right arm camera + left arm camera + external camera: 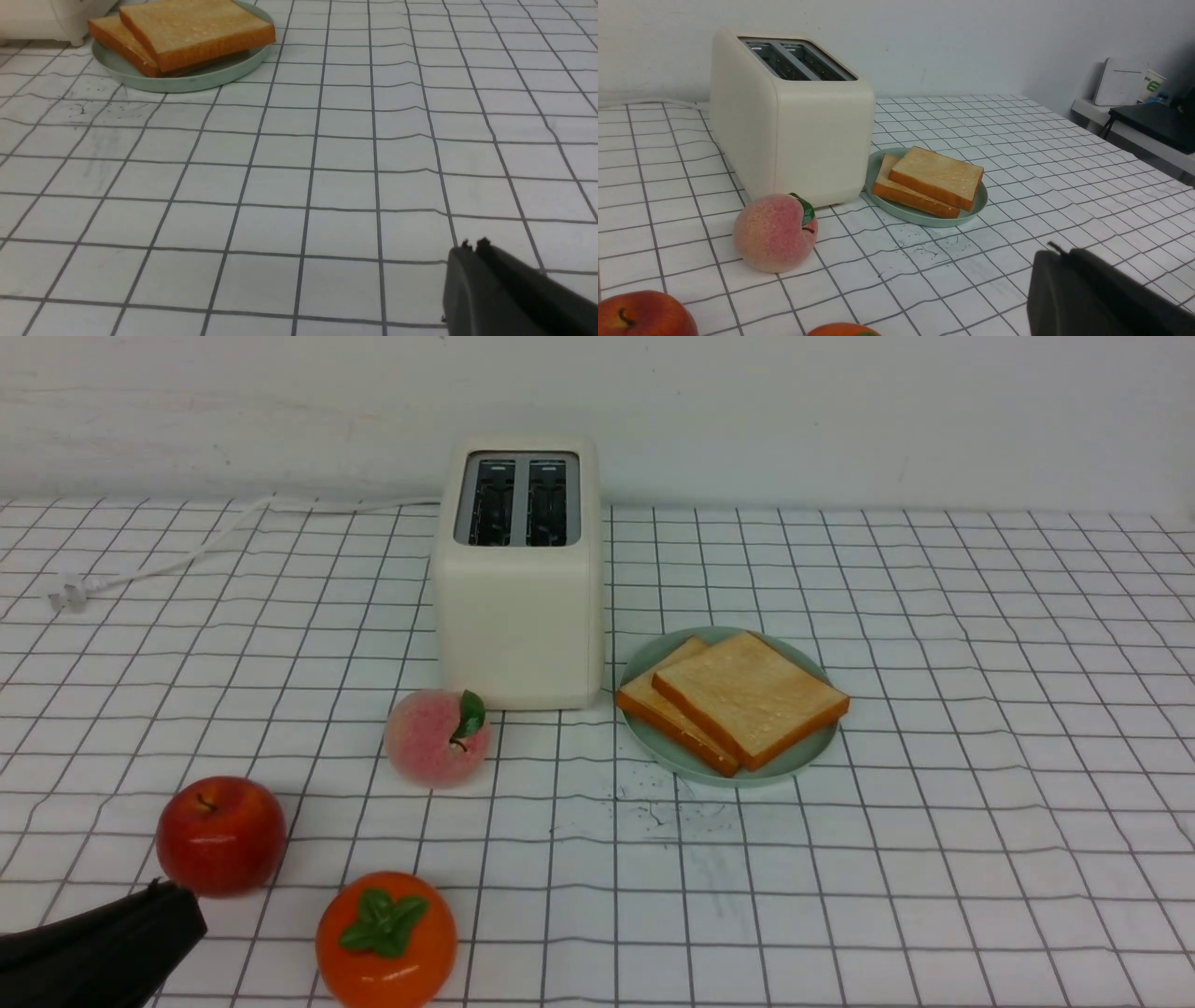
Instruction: Take toasted bread from bread machine on white checkered table place on plate.
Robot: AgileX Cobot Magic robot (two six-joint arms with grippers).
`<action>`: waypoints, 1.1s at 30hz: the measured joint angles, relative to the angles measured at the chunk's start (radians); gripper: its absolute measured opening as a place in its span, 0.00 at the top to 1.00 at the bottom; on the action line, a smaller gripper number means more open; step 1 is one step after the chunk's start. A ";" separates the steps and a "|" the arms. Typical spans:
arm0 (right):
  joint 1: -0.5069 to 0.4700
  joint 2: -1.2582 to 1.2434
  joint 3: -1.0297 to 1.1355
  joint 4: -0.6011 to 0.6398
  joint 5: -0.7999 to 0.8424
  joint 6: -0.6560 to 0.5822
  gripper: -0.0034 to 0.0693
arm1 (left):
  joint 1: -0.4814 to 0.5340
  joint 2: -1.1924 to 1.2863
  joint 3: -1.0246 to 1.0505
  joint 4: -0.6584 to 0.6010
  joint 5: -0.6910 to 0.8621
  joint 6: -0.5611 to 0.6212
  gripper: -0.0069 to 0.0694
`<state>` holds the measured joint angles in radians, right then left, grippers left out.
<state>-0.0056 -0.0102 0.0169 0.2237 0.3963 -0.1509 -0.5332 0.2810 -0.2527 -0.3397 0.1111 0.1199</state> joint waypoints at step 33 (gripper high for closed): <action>0.000 0.000 0.000 0.001 0.000 0.001 0.92 | 0.518 -0.291 0.267 0.176 0.096 -0.148 0.93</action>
<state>-0.0056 -0.0102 0.0169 0.2246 0.3966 -0.1500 -0.0153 -0.0101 0.0143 -0.1633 0.2070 -0.0278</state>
